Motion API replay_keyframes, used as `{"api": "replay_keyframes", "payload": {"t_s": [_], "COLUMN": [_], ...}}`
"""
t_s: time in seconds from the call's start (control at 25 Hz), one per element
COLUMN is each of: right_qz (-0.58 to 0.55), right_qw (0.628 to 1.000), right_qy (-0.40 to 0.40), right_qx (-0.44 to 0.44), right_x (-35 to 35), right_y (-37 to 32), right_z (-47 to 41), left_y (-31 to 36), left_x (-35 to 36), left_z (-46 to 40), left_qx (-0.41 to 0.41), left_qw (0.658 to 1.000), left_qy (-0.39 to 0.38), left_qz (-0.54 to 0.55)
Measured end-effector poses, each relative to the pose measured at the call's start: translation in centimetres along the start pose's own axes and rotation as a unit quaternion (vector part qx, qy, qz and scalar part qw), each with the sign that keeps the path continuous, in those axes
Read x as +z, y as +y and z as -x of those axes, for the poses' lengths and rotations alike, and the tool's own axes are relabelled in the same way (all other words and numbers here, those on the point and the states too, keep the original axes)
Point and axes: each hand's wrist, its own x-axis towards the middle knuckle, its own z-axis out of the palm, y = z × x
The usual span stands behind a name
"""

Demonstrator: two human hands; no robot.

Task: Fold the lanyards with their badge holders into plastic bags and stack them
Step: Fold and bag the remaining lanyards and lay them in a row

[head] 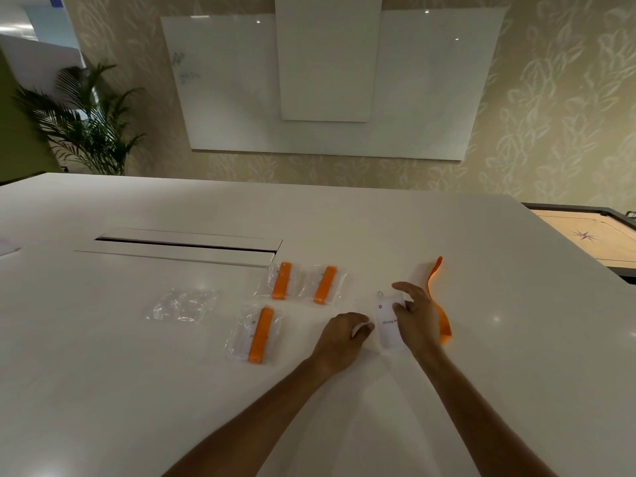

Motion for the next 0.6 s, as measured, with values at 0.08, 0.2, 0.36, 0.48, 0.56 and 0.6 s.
{"api": "replay_keyframes", "payload": {"t_s": [0.08, 0.2, 0.36, 0.48, 0.56, 0.6], "right_qz": [-0.042, -0.152, -0.246, -0.266, -0.325, -0.357], "right_qw": [0.999, 0.987, 0.968, 0.963, 0.944, 0.932], "right_qy": [-0.002, -0.013, -0.024, -0.041, -0.052, -0.057], "right_qx": [0.021, 0.051, 0.038, 0.014, 0.020, 0.029], "right_x": [-0.1, -0.2, -0.1, -0.3, -0.4, -0.5], "right_y": [-0.8, -1.8, -3.4, -4.4, -4.8, -5.1], "right_z": [0.1, 0.0, 0.2, 0.2, 0.0, -0.2], "left_y": [0.6, 1.5, 3.0, 4.0, 4.5, 4.8], "left_x": [-0.6, -2.0, -4.3, -5.8, -6.7, -7.2], "left_z": [-0.1, -0.7, -1.0, -1.2, -1.4, -1.5], "left_qx": [-0.001, -0.040, -0.082, -0.073, -0.065, -0.059], "left_qw": [0.995, 0.968, 0.911, 0.909, 0.918, 0.922], "left_qy": [0.018, 0.050, 0.003, -0.008, -0.001, 0.002], "left_qz": [0.094, 0.243, 0.405, 0.409, 0.392, 0.382]}}
